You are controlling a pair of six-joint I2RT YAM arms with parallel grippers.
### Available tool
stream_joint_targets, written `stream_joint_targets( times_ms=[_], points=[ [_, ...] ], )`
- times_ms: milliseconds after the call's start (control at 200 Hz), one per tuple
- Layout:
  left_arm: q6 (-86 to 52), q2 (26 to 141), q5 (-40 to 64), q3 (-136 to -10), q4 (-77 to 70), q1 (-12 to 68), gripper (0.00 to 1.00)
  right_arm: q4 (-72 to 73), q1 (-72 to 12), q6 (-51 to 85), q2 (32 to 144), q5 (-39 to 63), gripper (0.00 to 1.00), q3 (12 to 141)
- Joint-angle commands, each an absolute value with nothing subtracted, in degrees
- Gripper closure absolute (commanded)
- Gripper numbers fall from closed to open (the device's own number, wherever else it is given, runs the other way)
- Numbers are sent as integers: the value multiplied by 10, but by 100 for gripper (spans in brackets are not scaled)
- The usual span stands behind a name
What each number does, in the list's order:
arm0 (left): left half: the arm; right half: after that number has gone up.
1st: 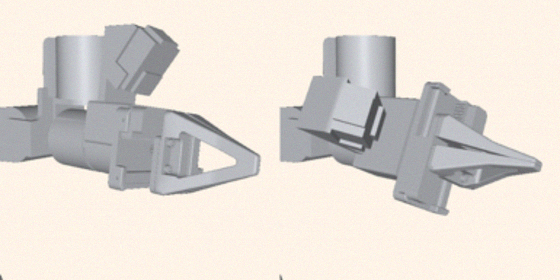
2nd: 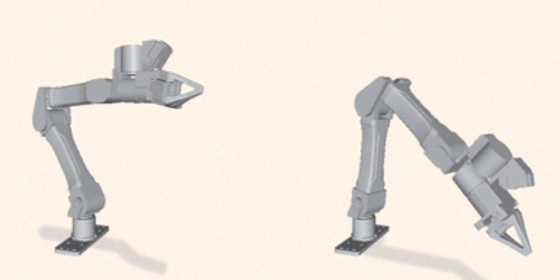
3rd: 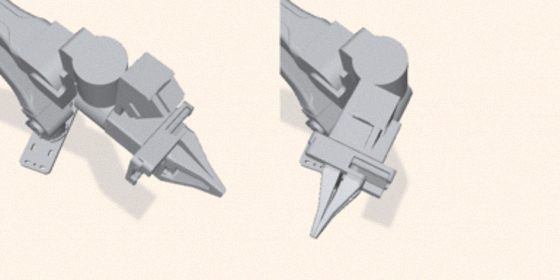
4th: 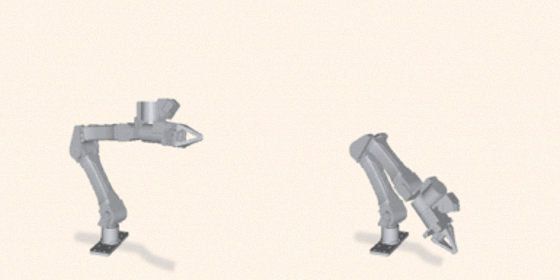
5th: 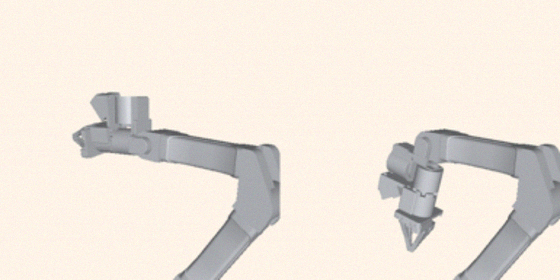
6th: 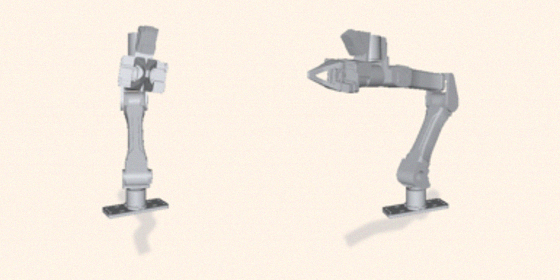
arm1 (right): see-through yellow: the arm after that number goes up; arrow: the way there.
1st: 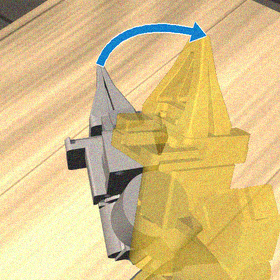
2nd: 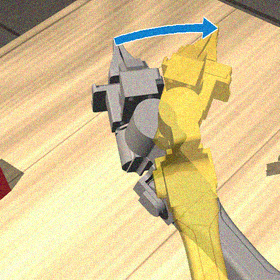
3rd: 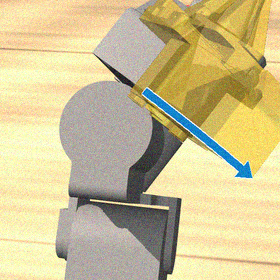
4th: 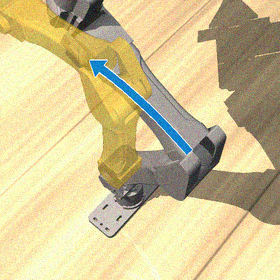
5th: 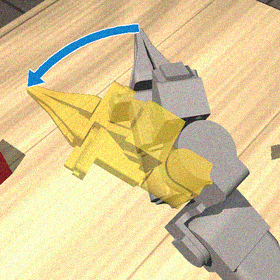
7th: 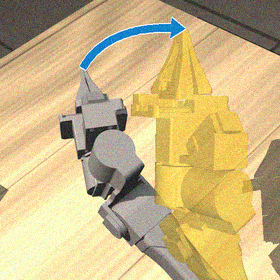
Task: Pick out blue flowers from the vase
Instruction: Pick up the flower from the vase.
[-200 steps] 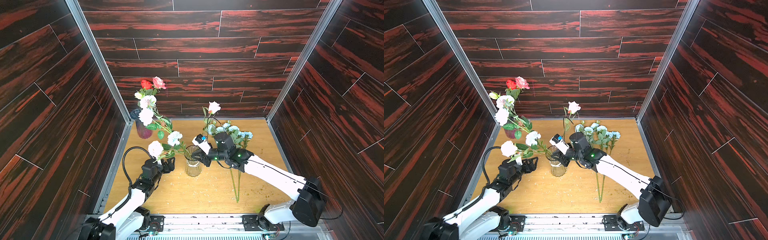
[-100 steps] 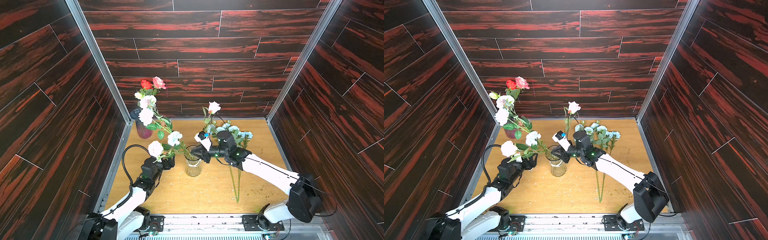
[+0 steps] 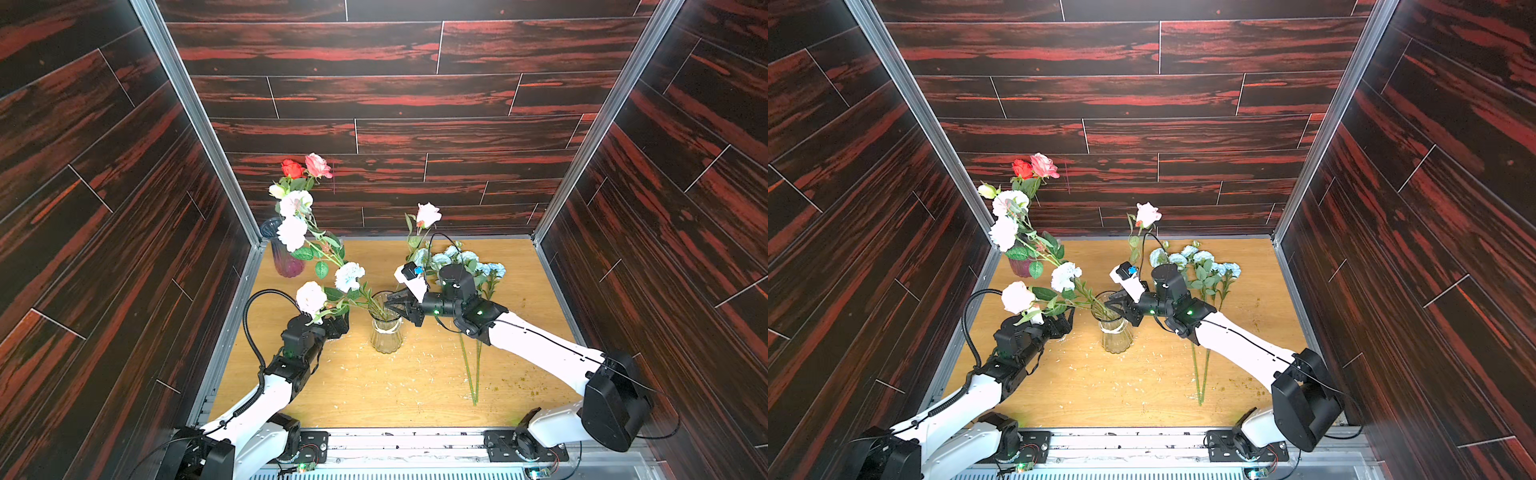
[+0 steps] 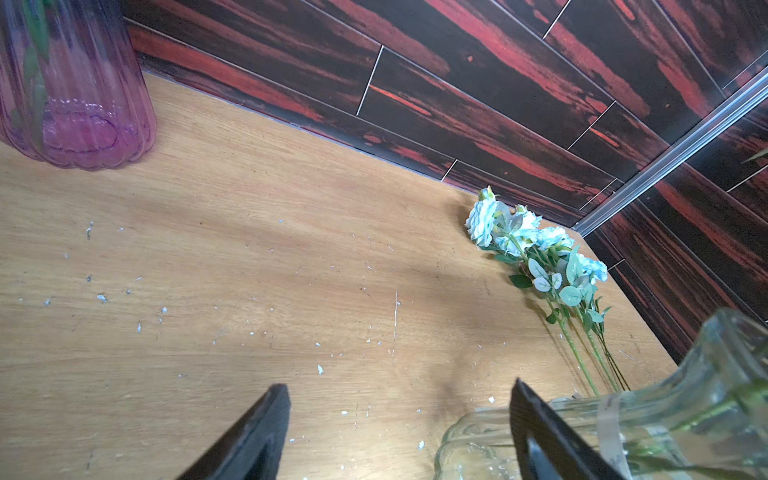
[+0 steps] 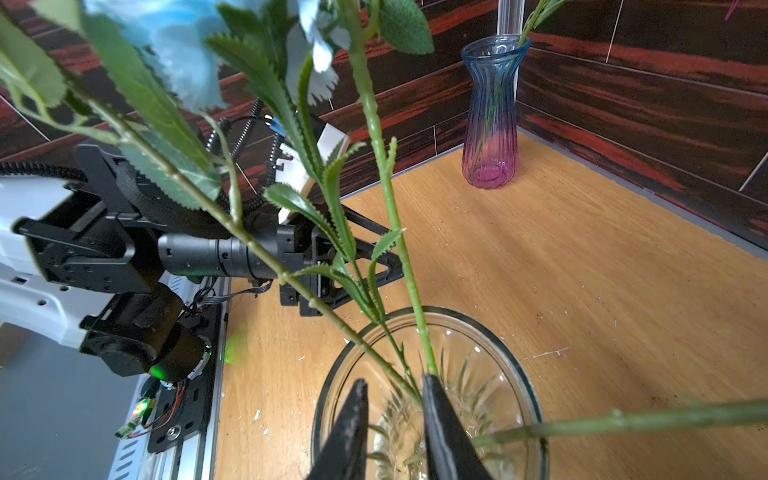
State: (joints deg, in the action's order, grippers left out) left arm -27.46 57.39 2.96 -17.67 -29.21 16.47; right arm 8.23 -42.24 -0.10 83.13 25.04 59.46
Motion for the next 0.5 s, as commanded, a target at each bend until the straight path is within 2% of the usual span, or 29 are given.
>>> stream_joint_targets(
  times_ms=[0,496],
  points=[
    [-271,574,27,-171,-306,166,16,86,-421,-22,838,270,78,593],
    [-270,571,29,-169,-308,167,16,85,-423,-30,897,347,82,631]
  ],
)
